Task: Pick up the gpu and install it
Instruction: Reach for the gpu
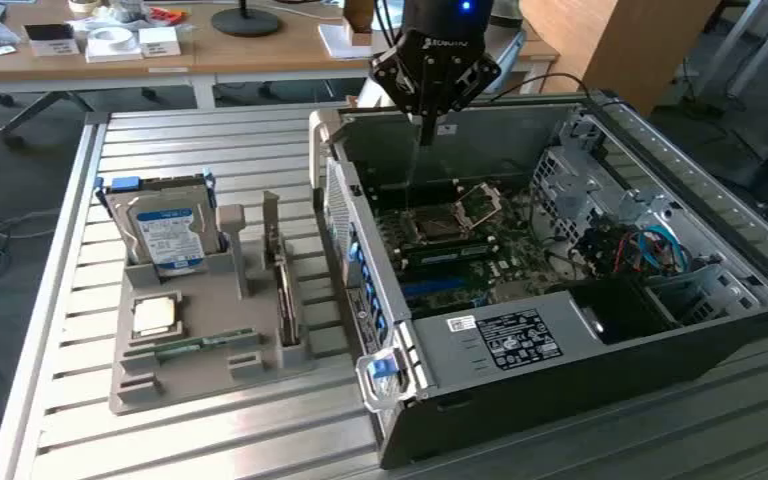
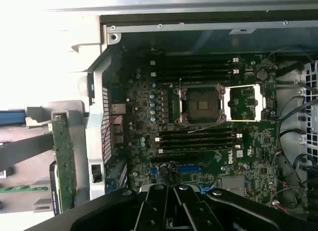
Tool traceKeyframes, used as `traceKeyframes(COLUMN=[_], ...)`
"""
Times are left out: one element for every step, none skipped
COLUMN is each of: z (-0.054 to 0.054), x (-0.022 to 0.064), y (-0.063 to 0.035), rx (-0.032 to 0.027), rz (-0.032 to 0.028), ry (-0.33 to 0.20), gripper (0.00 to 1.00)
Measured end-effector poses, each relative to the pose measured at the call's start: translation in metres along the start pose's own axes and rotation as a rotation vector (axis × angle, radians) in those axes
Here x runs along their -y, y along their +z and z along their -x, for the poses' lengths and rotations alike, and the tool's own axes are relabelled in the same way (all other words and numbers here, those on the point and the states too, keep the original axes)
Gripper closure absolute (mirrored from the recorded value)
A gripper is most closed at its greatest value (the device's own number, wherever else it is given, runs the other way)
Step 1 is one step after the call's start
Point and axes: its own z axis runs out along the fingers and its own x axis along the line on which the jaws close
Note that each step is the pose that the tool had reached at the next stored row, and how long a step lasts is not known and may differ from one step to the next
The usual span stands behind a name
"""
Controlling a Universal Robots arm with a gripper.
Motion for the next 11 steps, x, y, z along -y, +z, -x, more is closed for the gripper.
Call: traceKeyframes(z=[0.0, 0.0, 0.0, 0.0, 0.0, 0.0, 0.0, 0.0, 0.0, -0.0004, -0.0009], x=[0.0, 0.0, 0.0, 0.0, 0.0, 0.0, 0.0, 0.0, 0.0, 0.0, 0.0], y=[0.0, 0.0, 0.0, 0.0, 0.0, 0.0, 0.0, 0.0, 0.0, 0.0001, 0.0002], rx=[0.0, 0.0, 0.0, 0.0, 0.0, 0.0, 0.0, 0.0, 0.0, 0.0001, 0.0002], rz=[0.0, 0.0, 0.0, 0.0, 0.0, 0.0, 0.0, 0.0, 0.0, 0.0002, 0.0002], ry=[0.0, 0.0, 0.0, 0.0, 0.0, 0.0, 0.0, 0.0, 0.0, 0.0, 0.0], gripper=[0.89, 0.89, 0.89, 0.89, 0.89, 0.89, 0.89, 0.89, 0.89, 0.89, 0.89])
